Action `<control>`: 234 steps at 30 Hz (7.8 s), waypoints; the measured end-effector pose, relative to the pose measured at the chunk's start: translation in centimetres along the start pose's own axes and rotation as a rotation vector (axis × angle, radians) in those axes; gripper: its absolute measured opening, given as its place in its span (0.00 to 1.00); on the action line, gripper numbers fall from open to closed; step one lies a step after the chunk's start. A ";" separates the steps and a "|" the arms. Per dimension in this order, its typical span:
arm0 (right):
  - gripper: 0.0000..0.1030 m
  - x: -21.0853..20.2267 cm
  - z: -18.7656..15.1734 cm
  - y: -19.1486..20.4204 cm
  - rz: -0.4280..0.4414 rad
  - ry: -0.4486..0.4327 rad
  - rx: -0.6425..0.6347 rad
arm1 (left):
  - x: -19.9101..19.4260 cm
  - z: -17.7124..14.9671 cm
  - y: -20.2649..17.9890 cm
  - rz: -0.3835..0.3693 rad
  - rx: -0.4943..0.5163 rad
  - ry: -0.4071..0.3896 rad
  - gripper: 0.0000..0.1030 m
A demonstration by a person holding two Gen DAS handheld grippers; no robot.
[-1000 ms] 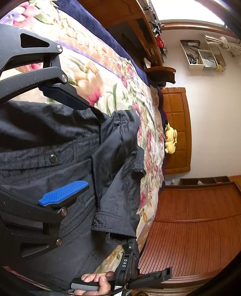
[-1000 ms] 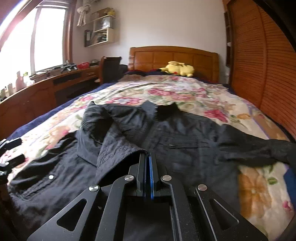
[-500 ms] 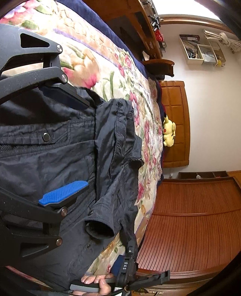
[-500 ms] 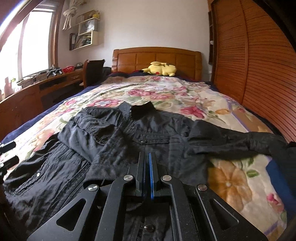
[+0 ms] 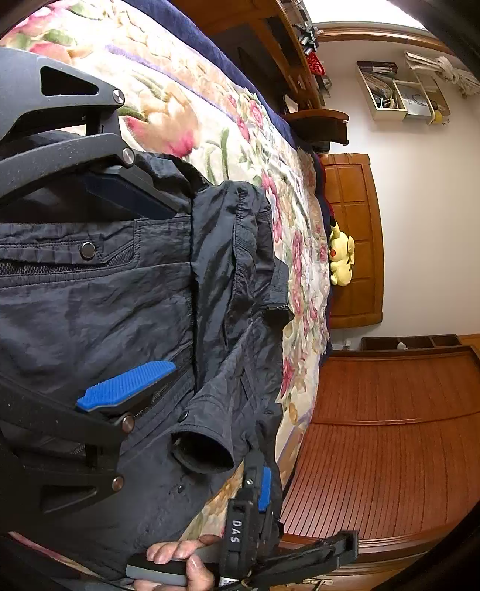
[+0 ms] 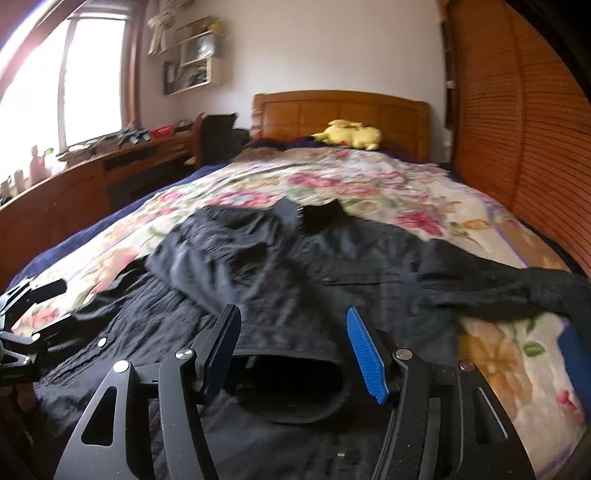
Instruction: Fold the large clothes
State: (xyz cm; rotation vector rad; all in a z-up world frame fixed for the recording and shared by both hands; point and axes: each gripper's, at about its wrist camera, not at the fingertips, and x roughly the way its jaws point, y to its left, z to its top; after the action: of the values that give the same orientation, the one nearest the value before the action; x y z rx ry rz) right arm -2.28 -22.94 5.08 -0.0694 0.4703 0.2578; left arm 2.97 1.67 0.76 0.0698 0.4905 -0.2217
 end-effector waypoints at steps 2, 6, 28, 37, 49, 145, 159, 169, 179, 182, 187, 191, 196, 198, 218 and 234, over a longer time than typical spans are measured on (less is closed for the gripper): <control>0.60 0.6 0.2 0.7 0.002 0.018 -0.039 | 0.3 -0.1 -0.2 -0.001 0.000 0.006 0.77; 0.61 1.8 0.2 1.5 0.009 0.058 -0.094 | 0.6 -0.3 -0.1 -0.007 -0.004 0.018 0.77; 0.61 7.2 1.2 3.2 0.027 0.277 -0.260 | 0.6 -0.3 0.4 -0.044 -0.023 0.024 0.77; 0.61 7.7 0.8 3.8 0.030 0.314 -0.318 | 0.6 -0.2 0.5 -0.047 -0.023 0.021 0.77; 0.12 5.3 2.7 0.0 -0.040 0.185 -0.238 | 0.6 -0.3 0.4 -0.048 -0.022 0.023 0.77; 0.69 16.7 2.6 -27.9 -0.560 0.408 0.202 | 2.6 -0.6 0.6 -0.088 -0.008 0.109 0.77; 0.06 15.1 5.8 -27.0 -0.505 0.276 0.166 | 2.4 -0.5 0.6 -0.089 -0.005 0.099 0.77; 0.06 9.3 12.0 -16.4 -0.361 0.063 -0.023 | 2.0 -0.5 0.5 -0.083 0.001 0.087 0.77; 0.06 9.0 8.4 -2.0 -0.120 0.095 -0.233 | 1.4 -0.4 0.5 -0.079 -0.001 0.068 0.77; 0.06 9.9 7.8 -1.1 -0.119 0.140 -0.223 | 1.5 -0.4 0.7 -0.083 -0.007 0.070 0.77; 0.12 9.8 6.6 -1.0 -0.101 0.199 -0.183 | 1.7 -0.3 0.7 -0.091 -0.012 0.078 0.77; 0.47 7.3 5.6 -1.4 -0.101 0.198 -0.157 | 1.6 -0.2 0.8 -0.104 -0.016 0.073 0.77; 0.61 3.5 5.0 -1.4 -0.126 0.174 -0.138 | 1.4 -0.1 1.1 -0.111 -0.033 0.067 0.77; 0.61 2.4 4.9 -1.2 -0.147 0.174 -0.147 | 1.4 -0.2 1.2 -0.110 -0.036 0.066 0.77; 0.66 2.4 3.8 -7.1 -0.333 0.232 0.075 | 0.7 -0.6 1.5 -0.092 -0.036 0.068 0.77; 0.66 8.3 3.3 -13.3 -0.384 0.267 0.356 | 1.3 -0.9 0.7 -0.080 0.000 0.091 0.77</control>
State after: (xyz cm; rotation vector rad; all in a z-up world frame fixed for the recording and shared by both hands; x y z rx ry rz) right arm 9.72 -33.43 4.30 0.1557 0.7498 -0.2169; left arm 3.88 2.24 -0.62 0.0607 0.5845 -0.2983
